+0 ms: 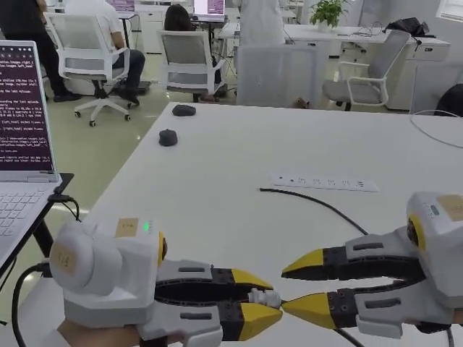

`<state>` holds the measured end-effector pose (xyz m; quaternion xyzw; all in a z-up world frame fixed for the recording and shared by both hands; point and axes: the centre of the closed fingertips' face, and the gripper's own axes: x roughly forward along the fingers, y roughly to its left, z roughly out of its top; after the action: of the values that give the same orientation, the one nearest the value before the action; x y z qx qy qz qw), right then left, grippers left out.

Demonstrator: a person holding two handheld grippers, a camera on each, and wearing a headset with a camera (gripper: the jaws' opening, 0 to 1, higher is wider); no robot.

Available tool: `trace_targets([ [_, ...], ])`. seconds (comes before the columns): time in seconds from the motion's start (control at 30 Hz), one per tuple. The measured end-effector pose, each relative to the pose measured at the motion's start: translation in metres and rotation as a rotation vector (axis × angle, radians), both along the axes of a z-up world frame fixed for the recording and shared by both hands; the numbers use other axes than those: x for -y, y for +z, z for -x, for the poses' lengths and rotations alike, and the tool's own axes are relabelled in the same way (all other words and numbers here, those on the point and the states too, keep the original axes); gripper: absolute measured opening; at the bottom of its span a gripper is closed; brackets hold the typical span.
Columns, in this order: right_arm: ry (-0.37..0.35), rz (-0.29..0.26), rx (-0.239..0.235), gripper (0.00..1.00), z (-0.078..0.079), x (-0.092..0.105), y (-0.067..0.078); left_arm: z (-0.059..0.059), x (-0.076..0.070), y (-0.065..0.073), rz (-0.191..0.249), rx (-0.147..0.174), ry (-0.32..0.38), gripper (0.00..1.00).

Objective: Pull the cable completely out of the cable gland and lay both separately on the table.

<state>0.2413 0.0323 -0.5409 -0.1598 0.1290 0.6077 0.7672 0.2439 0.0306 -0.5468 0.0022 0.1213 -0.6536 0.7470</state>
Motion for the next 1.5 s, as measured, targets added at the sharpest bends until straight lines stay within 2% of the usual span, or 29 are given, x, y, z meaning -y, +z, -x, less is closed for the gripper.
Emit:
trace_targets([
  [0.1, 0.012, 0.009, -0.013, 0.12, 0.002, 0.001, -0.005, 0.0, 0.0, 0.0, 0.003, 0.001, 0.0, 0.16],
  [0.27, 0.017, 0.041, -0.014, 0.11, 0.003, 0.002, -0.013, -0.001, 0.0, 0.003, 0.017, -0.003, 0.002, 0.16],
  [0.4, 0.032, 0.037, -0.006, 0.03, 0.005, -0.001, -0.012, -0.004, -0.002, 0.004, 0.024, -0.008, 0.015, 0.16],
  [0.63, 0.025, 0.047, -0.002, 0.03, 0.002, -0.001, -0.012, -0.004, -0.003, 0.006, 0.027, 0.004, 0.02, 0.16],
  [0.83, -0.003, 0.056, -0.012, 0.03, -0.003, 0.01, -0.015, -0.008, -0.005, 0.009, 0.042, 0.008, 0.037, 0.16],
  [0.87, -0.008, 0.066, -0.016, 0.03, -0.002, 0.012, -0.017, -0.008, -0.005, 0.01, 0.043, 0.009, 0.038, 0.16],
  [0.97, -0.015, 0.152, -0.01, 0.03, -0.002, 0.025, -0.033, -0.007, -0.005, 0.01, 0.039, 0.012, 0.034, 0.16],
  [1.1, -0.035, 0.239, -0.022, 0.03, -0.001, 0.042, -0.052, -0.008, -0.005, 0.011, 0.046, 0.012, 0.035, 0.16],
  [1.2, -0.048, 0.272, -0.034, 0.03, 0.0, 0.053, -0.064, -0.009, -0.007, 0.013, 0.052, 0.012, 0.042, 0.16],
  [1.4, -0.09, 0.329, -0.086, 0.03, 0.002, 0.078, -0.09, -0.011, -0.008, 0.015, 0.06, 0.01, 0.05, 0.16],
  [1.5, -0.105, 0.343, -0.105, 0.03, 0.004, 0.084, -0.098, -0.01, -0.007, 0.014, 0.059, 0.009, 0.046, 0.16],
])
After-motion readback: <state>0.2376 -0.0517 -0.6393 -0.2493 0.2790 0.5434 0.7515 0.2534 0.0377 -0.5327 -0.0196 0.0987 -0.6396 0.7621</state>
